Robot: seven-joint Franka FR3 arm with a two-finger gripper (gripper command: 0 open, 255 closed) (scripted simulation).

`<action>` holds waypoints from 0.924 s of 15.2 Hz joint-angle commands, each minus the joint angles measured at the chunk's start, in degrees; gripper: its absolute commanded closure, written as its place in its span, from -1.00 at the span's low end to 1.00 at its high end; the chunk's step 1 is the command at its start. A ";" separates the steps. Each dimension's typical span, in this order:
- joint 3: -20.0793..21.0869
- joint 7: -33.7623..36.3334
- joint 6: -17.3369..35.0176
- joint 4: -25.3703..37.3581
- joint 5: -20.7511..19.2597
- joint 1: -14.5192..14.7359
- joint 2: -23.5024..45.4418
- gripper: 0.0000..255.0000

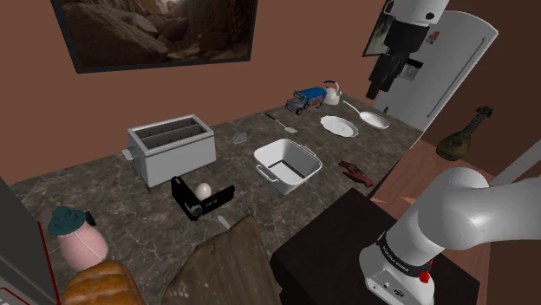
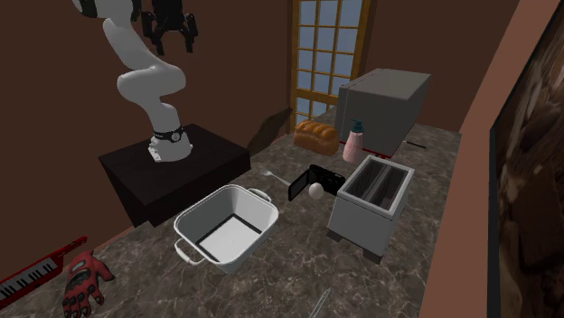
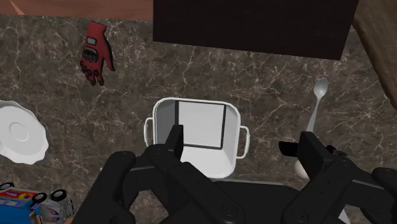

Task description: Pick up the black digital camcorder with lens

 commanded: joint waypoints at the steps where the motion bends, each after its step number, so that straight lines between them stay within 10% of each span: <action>1: 0.00 0.00 0.00 0.00 0.00 0.00 0.00 -1.00; 14: 8.51 10.24 21.93 -8.65 5.92 2.90 13.57 -1.00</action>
